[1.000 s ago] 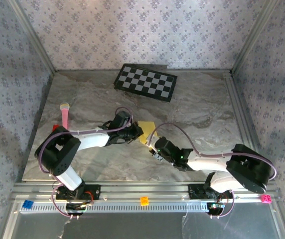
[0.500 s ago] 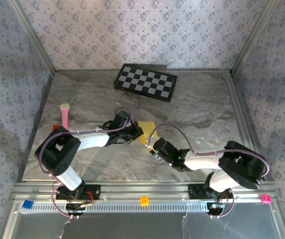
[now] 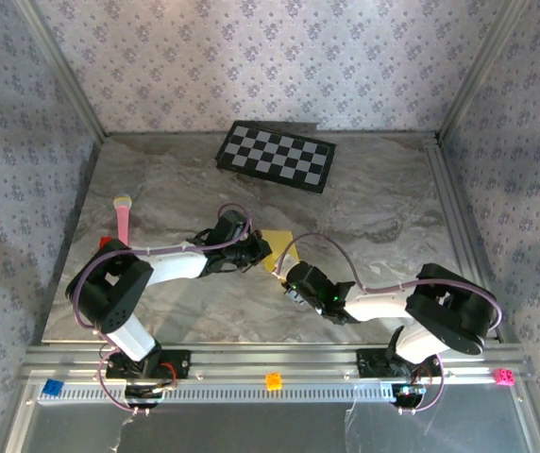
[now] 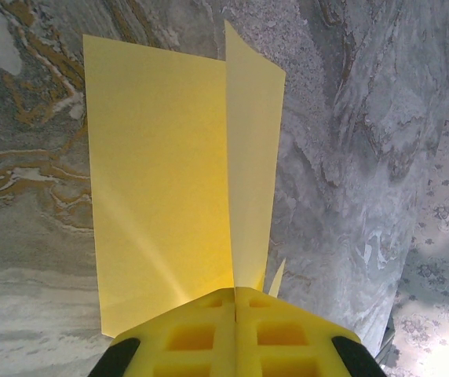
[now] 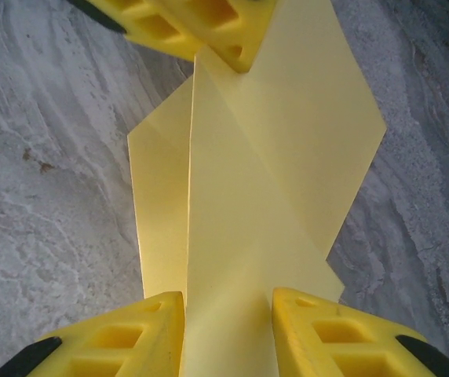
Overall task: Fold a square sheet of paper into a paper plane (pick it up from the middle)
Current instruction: Fourth fold the wing at the center of the table.
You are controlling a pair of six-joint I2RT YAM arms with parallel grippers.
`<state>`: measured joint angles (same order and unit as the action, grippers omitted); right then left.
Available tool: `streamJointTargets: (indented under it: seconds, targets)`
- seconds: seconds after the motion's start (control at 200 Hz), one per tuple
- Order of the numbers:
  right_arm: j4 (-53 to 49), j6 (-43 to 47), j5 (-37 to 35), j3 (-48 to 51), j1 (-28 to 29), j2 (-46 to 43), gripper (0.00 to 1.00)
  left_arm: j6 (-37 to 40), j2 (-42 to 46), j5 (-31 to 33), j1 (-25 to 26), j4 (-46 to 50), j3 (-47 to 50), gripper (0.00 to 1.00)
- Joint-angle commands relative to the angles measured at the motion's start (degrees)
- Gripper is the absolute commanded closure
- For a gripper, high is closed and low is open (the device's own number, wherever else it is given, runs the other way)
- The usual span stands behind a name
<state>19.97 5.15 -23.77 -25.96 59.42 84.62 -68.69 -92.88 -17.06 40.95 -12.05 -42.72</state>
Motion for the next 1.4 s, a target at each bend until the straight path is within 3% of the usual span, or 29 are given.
streamJointTargets:
  seconds: [0.0, 0.63, 0.95, 1.124, 1.264, 1.394]
  targets:
    - [0.69, -1.97, -1.96, -1.66, 0.43, 1.41, 0.65, -1.01, 1.34, 0.71, 0.32, -0.42, -1.84, 0.97]
    - [0.60, -4.42, -3.13, -1.47, 0.62, 1.66, 0.75, -0.92, 1.39, 0.88, 0.28, -0.03, -2.07, 0.96]
    - [0.42, -5.15, -2.50, -1.53, 0.58, 1.90, 0.85, -0.87, 2.06, 1.38, 0.29, 0.07, -1.58, 0.90]
    - [0.91, -6.54, -1.68, -1.64, 0.33, 2.86, 0.90, -0.54, 3.27, 2.65, 0.33, 0.73, -1.22, 0.67]
    - [1.25, -8.36, -0.83, -1.90, -0.18, 4.28, 0.91, 0.47, 5.18, 4.86, 0.20, 3.54, -1.22, 0.56]
    - [2.08, -9.86, 0.53, -1.76, -1.08, 5.09, 0.92, 0.68, 6.74, 6.42, 0.01, 5.06, -0.53, 0.53]
